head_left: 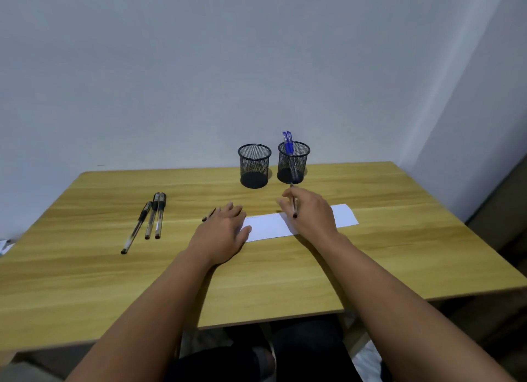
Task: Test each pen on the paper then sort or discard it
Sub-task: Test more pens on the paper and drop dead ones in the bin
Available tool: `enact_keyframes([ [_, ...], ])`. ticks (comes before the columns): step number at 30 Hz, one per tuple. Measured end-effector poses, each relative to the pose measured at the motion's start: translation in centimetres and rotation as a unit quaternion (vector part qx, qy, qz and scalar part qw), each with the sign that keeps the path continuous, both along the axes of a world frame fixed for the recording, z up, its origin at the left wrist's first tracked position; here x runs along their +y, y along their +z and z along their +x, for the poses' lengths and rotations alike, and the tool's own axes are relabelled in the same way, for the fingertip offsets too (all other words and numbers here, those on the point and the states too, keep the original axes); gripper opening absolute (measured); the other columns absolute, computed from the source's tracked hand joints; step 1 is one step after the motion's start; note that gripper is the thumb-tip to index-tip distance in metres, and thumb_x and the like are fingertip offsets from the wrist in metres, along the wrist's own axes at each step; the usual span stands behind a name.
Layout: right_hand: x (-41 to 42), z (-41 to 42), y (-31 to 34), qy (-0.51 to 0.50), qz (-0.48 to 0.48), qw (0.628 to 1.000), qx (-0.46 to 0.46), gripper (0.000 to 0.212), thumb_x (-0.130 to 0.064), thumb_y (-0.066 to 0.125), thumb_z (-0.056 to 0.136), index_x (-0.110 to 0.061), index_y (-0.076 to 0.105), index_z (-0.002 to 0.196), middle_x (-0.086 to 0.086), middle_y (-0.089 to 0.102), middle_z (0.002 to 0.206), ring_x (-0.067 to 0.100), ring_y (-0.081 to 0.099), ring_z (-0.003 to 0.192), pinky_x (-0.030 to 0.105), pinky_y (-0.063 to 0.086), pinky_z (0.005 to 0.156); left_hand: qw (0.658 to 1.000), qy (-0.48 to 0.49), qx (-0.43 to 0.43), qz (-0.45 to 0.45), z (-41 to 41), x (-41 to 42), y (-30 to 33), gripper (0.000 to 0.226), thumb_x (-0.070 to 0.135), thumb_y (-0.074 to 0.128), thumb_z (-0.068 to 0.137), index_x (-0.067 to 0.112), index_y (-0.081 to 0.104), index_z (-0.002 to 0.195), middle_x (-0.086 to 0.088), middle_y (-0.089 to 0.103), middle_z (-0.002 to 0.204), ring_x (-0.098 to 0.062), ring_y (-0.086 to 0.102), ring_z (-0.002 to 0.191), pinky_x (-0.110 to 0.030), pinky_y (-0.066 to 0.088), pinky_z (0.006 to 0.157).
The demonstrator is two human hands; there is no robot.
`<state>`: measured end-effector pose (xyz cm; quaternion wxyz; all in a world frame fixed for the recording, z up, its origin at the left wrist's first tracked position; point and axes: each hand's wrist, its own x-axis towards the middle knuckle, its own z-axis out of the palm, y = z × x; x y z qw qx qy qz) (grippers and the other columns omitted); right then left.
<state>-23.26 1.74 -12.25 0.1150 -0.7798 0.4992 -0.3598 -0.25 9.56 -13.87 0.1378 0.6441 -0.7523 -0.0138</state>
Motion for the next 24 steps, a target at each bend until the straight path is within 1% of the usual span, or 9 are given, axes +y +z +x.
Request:
enact_keyframes([
  [1, -0.2, 0.4, 0.5, 0.016, 0.026, 0.996, -0.08, 0.027, -0.044, 0.063, 0.104, -0.021, 0.077, 0.106, -0.001, 0.077, 0.089, 0.021, 0.072, 0.086, 0.04, 0.06, 0.074, 1.0, 0.004, 0.006, -0.003, -0.1, 0.1, 0.0, 0.032, 0.048, 0.034, 0.101, 0.021, 0.052, 0.1, 0.012, 0.05, 0.113, -0.021, 0.046, 0.121, -0.043, 0.048, 0.091],
  [3, -0.9, 1.6, 1.5, 0.039, 0.136, 0.96, -0.243, 0.028, -0.04, 0.058, 0.108, -0.022, 0.08, 0.106, 0.001, 0.079, 0.085, 0.02, 0.075, 0.077, 0.043, 0.066, 0.075, 1.0, 0.013, 0.018, -0.008, 0.1, 0.2, -0.1, 0.034, 0.05, 0.033, 0.099, 0.022, 0.052, 0.099, 0.015, 0.048, 0.11, -0.019, 0.047, 0.112, -0.042, 0.05, 0.085],
  [5, -1.6, 2.4, 2.2, 0.046, 0.206, 0.924, -0.32, 0.024, -0.031, 0.057, 0.11, -0.019, 0.078, 0.11, 0.006, 0.08, 0.088, 0.022, 0.073, 0.071, 0.04, 0.065, 0.068, 1.0, 0.016, 0.022, -0.001, 0.1, 0.2, -0.1, 0.046, 0.054, 0.028, 0.096, 0.019, 0.057, 0.106, 0.01, 0.054, 0.119, -0.021, 0.049, 0.115, -0.042, 0.048, 0.09],
  [9, -2.2, 3.5, 1.8, 0.034, 0.268, 0.89, -0.366, 0.032, -0.02, 0.052, 0.112, -0.006, 0.076, 0.096, 0.017, 0.073, 0.073, 0.02, 0.063, 0.052, 0.027, 0.053, 0.048, 0.999, 0.011, 0.044, 0.001, 0.2, 0.2, -0.1, 0.063, 0.057, 0.026, 0.093, 0.013, 0.062, 0.119, 0.001, 0.058, 0.136, -0.024, 0.048, 0.131, -0.042, 0.04, 0.104],
  [11, -2.3, 3.7, 0.9, 0.028, 0.295, 0.868, -0.399, 0.028, -0.012, 0.048, 0.111, -0.007, 0.074, 0.101, 0.02, 0.071, 0.073, 0.022, 0.061, 0.05, 0.026, 0.05, 0.045, 0.998, 0.003, 0.056, -0.002, 0.5, -0.1, 0.0, 0.058, 0.055, 0.033, 0.097, 0.013, 0.062, 0.125, 0.001, 0.055, 0.143, -0.021, 0.043, 0.14, -0.039, 0.036, 0.11],
  [13, -2.4, 3.8, 0.4, 0.029, 0.316, 0.853, -0.415, 0.022, -0.008, 0.052, 0.109, -0.004, 0.073, 0.102, 0.022, 0.069, 0.074, 0.024, 0.06, 0.051, 0.026, 0.049, 0.045, 0.998, -0.018, 0.058, 0.002, 1.0, -0.4, 0.0, 0.049, 0.047, 0.044, 0.102, 0.017, 0.057, 0.138, 0.003, 0.044, 0.156, -0.017, 0.031, 0.149, -0.037, 0.026, 0.118],
  [15, -2.4, 3.7, -0.1, 0.044, 0.321, 0.856, -0.402, 0.021, -0.009, 0.061, 0.106, 0.004, 0.073, 0.094, 0.021, 0.068, 0.073, 0.024, 0.059, 0.054, 0.027, 0.047, 0.046, 0.998, -0.03, 0.055, 0.0, 1.4, -0.4, -0.2, 0.051, 0.045, 0.045, 0.103, 0.019, 0.051, 0.146, 0.003, 0.036, 0.161, -0.015, 0.026, 0.152, -0.035, 0.022, 0.12],
  [19, -1.7, 3.8, -0.6, 0.067, 0.264, 0.895, -0.353, 0.041, -0.031, 0.071, 0.103, 0.001, 0.066, 0.077, 0.021, 0.063, 0.064, 0.024, 0.056, 0.052, 0.029, 0.047, 0.049, 0.996, -0.024, 0.081, -0.028, 1.2, 0.1, -0.6, 0.05, 0.043, 0.047, 0.102, 0.019, 0.051, 0.146, 0.004, 0.037, 0.16, -0.014, 0.026, 0.152, -0.032, 0.018, 0.121],
  [24, -1.4, 3.9, -0.5, 0.087, 0.276, 0.895, -0.341, 0.035, -0.024, 0.081, 0.096, 0.0, 0.065, 0.075, 0.025, 0.065, 0.065, 0.028, 0.06, 0.053, 0.035, 0.05, 0.056, 0.996, -0.019, 0.079, -0.032, 1.2, 0.0, -0.8, 0.051, 0.043, 0.047, 0.103, 0.021, 0.048, 0.149, 0.006, 0.035, 0.161, -0.012, 0.024, 0.152, -0.03, 0.014, 0.121],
])
